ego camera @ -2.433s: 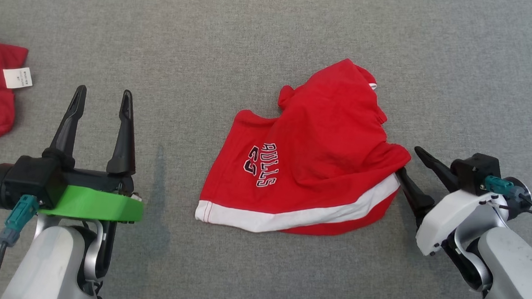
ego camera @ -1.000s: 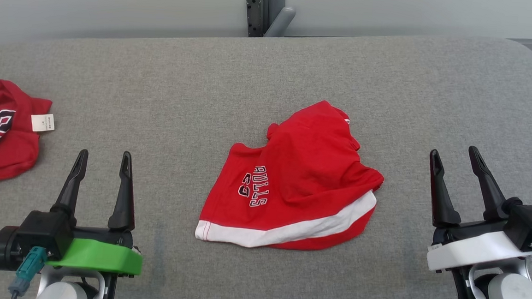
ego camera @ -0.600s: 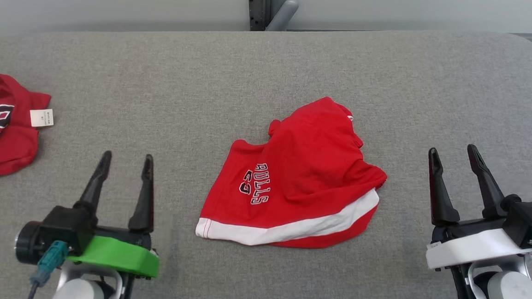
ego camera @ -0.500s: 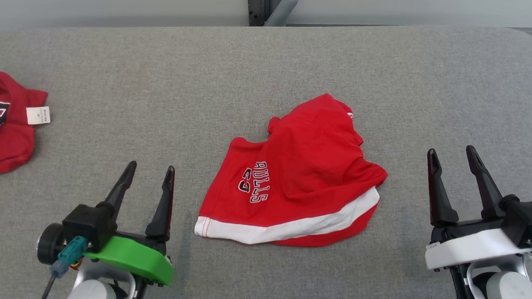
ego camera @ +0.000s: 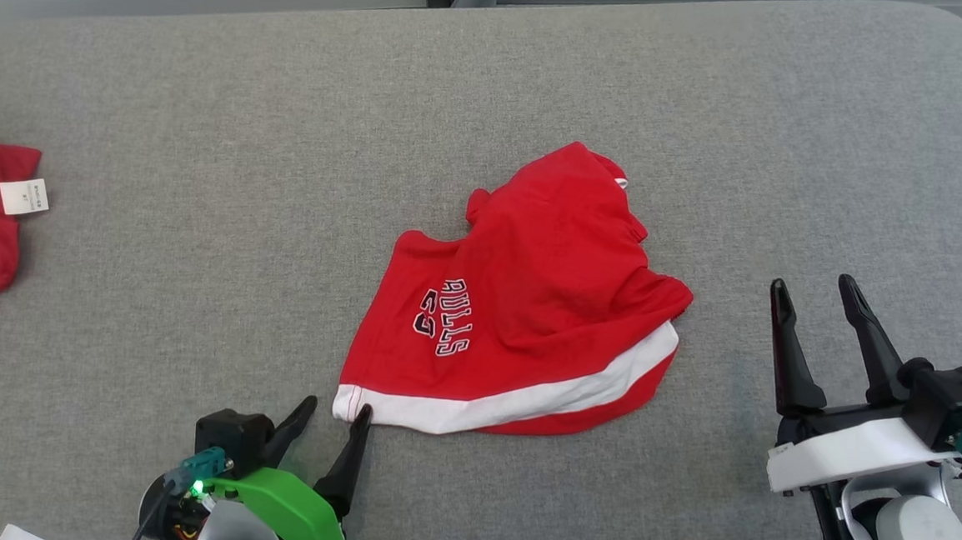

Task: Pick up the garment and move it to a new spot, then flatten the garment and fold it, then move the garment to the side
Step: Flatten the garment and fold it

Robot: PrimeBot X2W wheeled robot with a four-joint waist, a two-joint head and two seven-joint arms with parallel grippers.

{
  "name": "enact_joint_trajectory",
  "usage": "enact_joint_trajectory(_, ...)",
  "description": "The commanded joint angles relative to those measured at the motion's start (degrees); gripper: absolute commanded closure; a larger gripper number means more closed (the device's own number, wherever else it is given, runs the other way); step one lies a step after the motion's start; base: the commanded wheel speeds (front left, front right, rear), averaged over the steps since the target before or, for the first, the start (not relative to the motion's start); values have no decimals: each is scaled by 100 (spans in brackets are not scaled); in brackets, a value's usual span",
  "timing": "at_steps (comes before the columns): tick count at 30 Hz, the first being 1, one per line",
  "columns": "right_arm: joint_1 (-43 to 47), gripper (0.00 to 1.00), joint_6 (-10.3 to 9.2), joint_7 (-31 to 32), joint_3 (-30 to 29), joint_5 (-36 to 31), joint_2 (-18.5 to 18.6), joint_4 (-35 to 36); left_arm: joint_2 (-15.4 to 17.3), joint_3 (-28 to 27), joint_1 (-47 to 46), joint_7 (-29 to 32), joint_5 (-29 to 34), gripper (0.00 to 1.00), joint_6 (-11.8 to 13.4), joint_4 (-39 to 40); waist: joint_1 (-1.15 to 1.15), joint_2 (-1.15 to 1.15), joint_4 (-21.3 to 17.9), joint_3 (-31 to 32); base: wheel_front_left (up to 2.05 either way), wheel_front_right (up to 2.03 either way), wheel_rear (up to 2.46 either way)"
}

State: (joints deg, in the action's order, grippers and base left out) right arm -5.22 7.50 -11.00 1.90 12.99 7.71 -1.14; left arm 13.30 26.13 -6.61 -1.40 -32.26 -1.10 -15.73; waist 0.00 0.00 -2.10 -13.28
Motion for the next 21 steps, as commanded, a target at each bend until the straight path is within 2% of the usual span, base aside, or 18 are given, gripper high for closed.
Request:
enact_joint_trajectory(1,34,0,-2,-10,-25,10,12,-22,2,-5,-87,-28,-25,0,-19,-37,0,0,12,-34,0,0,0)
enact_joint_trajectory(2,42,0,-2,7,-39,9,22,-38,10,0,-129,-44,7,0,-13,-84,0,0,18,-49,0,0,0)
enact_joint_trajectory(3,42,0,-2,16,-50,8,31,-53,-2,5,-152,-58,6,33,-22,-128,0,0,23,-62,0,0,0)
enact_joint_trajectory(4,45,0,-2,26,-69,15,41,-77,-16,5,-174,-63,-15,62,-37,-178,0,0,27,-70,0,0,0)
enact_joint_trajectory(5,52,0,-2,39,-82,13,56,-112,-9,14,-199,-59,-19,100,-50,-239,0,0,28,-78,0,0,0)
enact_joint_trajectory(10,4,0,-2,164,15,87,146,-393,-9,52,-335,-60,-27,100,-134,-424,0,0,38,-140,0,0,0)
enact_joint_trajectory(21,-617,0,-2,221,1137,543,426,-1410,-89,155,-677,-190,61,100,-186,-654,0,0,286,-400,0,0,0)
